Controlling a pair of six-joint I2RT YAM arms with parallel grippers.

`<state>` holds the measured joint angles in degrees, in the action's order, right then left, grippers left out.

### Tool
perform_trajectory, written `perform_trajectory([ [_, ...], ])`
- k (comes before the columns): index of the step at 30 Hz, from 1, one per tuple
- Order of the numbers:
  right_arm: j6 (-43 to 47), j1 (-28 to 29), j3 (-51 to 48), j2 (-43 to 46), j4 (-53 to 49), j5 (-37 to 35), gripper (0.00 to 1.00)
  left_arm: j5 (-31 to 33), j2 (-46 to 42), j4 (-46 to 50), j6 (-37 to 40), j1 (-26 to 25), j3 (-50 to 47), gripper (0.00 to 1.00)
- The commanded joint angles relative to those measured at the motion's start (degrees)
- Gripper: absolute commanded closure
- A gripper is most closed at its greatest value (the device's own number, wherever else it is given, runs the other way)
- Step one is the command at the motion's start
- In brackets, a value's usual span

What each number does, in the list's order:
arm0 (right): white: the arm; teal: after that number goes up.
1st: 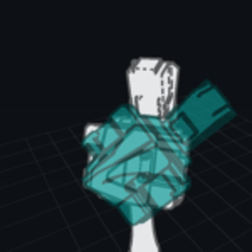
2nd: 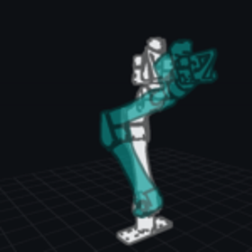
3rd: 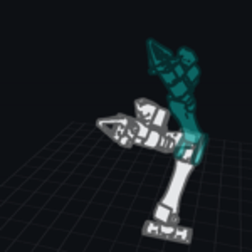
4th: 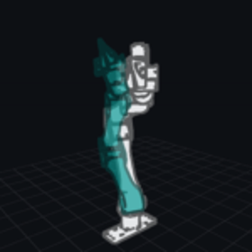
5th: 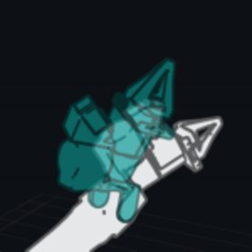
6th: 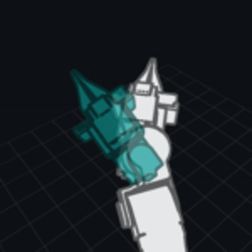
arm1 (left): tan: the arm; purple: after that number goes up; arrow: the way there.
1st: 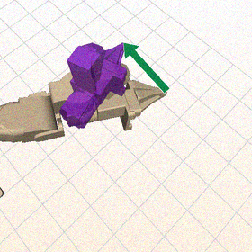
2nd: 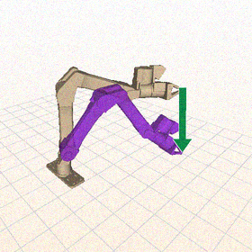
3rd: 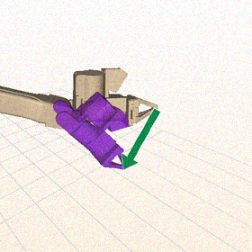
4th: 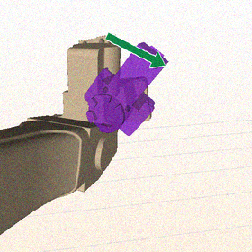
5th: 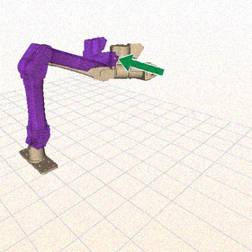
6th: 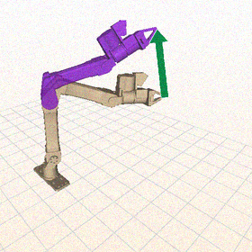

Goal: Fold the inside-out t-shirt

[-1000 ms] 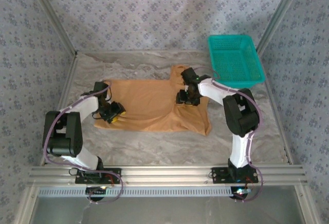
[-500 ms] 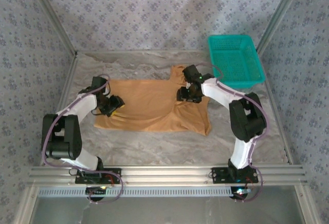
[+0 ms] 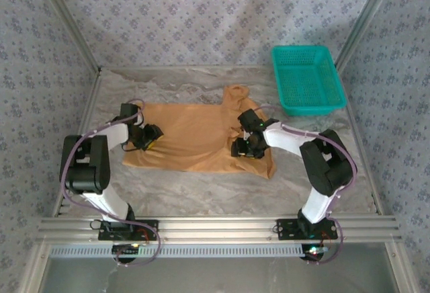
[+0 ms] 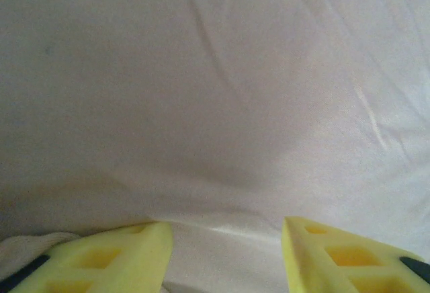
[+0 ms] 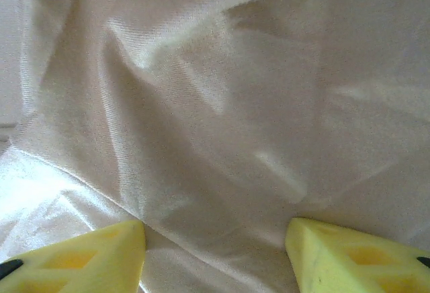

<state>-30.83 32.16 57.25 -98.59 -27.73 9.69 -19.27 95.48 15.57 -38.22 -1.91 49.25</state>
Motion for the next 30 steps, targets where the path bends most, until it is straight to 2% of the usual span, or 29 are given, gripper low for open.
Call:
perform_trajectory([
  [1, -0.7, 2.0, -5.6, 1.1, -5.8, 0.1, 0.39, 2.4, -1.2, 6.1, -0.8, 0.1, -6.8, 0.50],
  [4, -2.1, 3.9, -8.9, 6.1, -7.7, -0.9, 0.39, 2.5, -6.8, 9.2, -0.9, -0.1, -9.2, 0.50],
  [7, -1.5, 3.6, -7.0, 9.4, -10.6, -0.9, 0.38, 2.5, -11.7, 12.2, -0.5, -0.2, -8.4, 0.49],
  [11, 1.7, 1.5, 4.8, 9.3, -14.3, -1.6, 0.37, 4.4, -13.3, 16.6, 2.3, -0.1, 0.0, 0.46],
  [13, 2.9, -1.0, 11.4, 7.3, -13.7, -2.2, 0.34, 5.7, -12.0, 17.5, 3.8, 0.4, 5.1, 0.40],
  [16, 3.3, -6.5, 21.3, 0.5, -11.2, -4.0, 0.38, 8.4, -6.4, 16.6, 6.1, 2.0, 12.5, 0.40],
  [20, 3.4, -12.9, 36.6, -14.1, -13.3, -5.4, 0.58, 8.3, 6.1, 19.5, 8.0, 5.8, 25.2, 0.52],
  [22, 3.0, -14.5, 44.1, -20.8, -15.6, -5.5, 0.63, 8.6, 11.5, 22.1, 8.6, 6.8, 31.3, 0.56],
  [26, 2.4, -16.5, 56.4, -31.0, -18.8, -6.0, 0.64, 8.5, 18.8, 25.2, 8.9, 8.1, 39.9, 0.57],
  [30, 1.0, -17.9, 61.8, -36.6, -19.7, -3.9, 0.61, 8.9, 23.7, 27.6, 9.6, 9.1, 44.8, 0.56],
])
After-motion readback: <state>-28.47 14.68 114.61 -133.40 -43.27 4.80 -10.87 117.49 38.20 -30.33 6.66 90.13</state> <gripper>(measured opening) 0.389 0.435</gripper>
